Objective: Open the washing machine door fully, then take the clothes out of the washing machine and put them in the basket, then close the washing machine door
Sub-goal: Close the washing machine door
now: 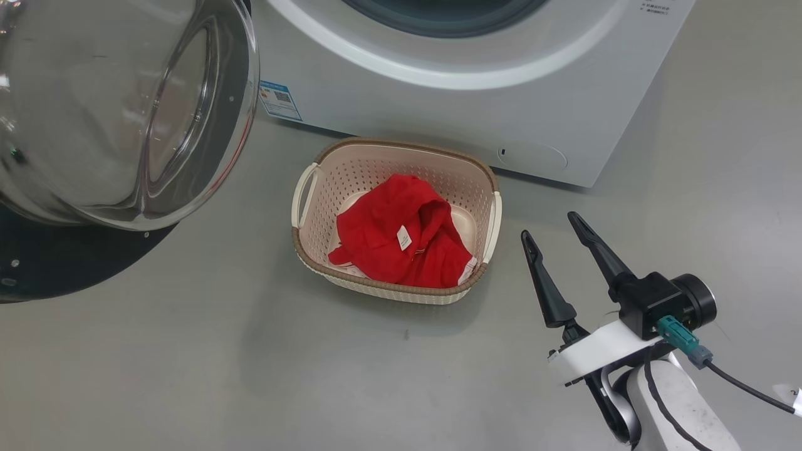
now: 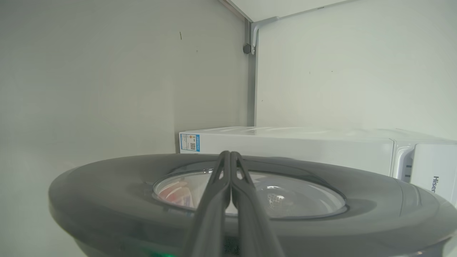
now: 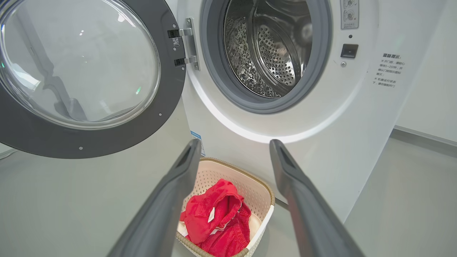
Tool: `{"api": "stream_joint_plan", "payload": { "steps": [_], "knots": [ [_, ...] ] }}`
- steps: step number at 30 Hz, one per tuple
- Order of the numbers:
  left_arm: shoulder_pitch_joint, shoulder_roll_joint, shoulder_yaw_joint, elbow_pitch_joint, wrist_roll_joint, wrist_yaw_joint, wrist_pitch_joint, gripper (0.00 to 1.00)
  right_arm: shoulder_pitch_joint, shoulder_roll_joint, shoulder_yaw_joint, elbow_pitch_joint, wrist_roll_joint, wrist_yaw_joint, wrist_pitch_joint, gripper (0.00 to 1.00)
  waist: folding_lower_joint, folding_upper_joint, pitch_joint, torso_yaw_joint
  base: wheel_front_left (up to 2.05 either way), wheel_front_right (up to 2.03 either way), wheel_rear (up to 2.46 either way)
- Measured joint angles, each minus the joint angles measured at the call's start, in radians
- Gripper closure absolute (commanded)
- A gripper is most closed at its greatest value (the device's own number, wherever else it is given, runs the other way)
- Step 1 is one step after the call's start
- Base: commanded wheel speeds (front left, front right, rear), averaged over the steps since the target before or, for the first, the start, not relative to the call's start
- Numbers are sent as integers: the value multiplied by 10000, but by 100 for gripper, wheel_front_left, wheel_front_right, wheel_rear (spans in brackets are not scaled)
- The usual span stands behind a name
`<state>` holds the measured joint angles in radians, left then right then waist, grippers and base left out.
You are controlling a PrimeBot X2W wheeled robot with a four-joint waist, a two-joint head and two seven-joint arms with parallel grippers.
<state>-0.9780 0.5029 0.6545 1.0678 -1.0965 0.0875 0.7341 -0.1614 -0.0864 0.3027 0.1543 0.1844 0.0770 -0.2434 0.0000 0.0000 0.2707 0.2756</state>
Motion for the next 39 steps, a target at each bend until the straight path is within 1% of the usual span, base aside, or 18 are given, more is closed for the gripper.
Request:
{"api": "stream_joint_plan", "payload": {
  "steps": [5, 8, 11, 15, 19, 24, 26, 39],
  "knots": [
    [68, -163, -178, 59, 79, -290, 633, 100, 26, 46, 82, 109, 10, 0, 0, 0, 0, 0, -231, 33, 0, 0, 0],
    [173, -242, -414, 38, 65, -681, 1281, 100, 60, 67, 73, 132, 79, 0, 0, 0, 0, 0, -375, 46, 0, 0, 0],
    [239, -474, -504, 25, 23, -947, 1893, 100, 71, 69, 69, 153, 81, 0, -4, 0, 0, 0, -509, 63, 0, 0, 0],
    [390, -782, -608, 15, -132, -1210, 2523, 100, 106, 77, 69, 180, 96, 0, -12, 0, 0, 0, -680, 86, 0, 0, 0],
    [636, -838, -639, -21, -253, -1463, 3053, 100, 253, 92, 98, 228, 109, 0, -15, 0, 0, 0, -845, 96, 0, 0, 0],
    [886, -968, -635, -182, -568, -1649, 3770, 100, 305, 130, 167, 263, 171, 0, -40, 0, 0, 0, -1022, 68, 0, 0, 0],
    [1000, -1172, -654, -316, -669, -1755, 4149, 100, 355, 140, 165, 263, 176, 0, -40, 0, 0, 0, -1090, 45, 0, 0, 0],
    [1552, -2088, -884, -1149, -1126, -1967, 5405, 100, 503, 173, 232, 265, 180, -2, -40, 0, 0, 0, -1276, -58, 0, 0, 0]
  ]
}}
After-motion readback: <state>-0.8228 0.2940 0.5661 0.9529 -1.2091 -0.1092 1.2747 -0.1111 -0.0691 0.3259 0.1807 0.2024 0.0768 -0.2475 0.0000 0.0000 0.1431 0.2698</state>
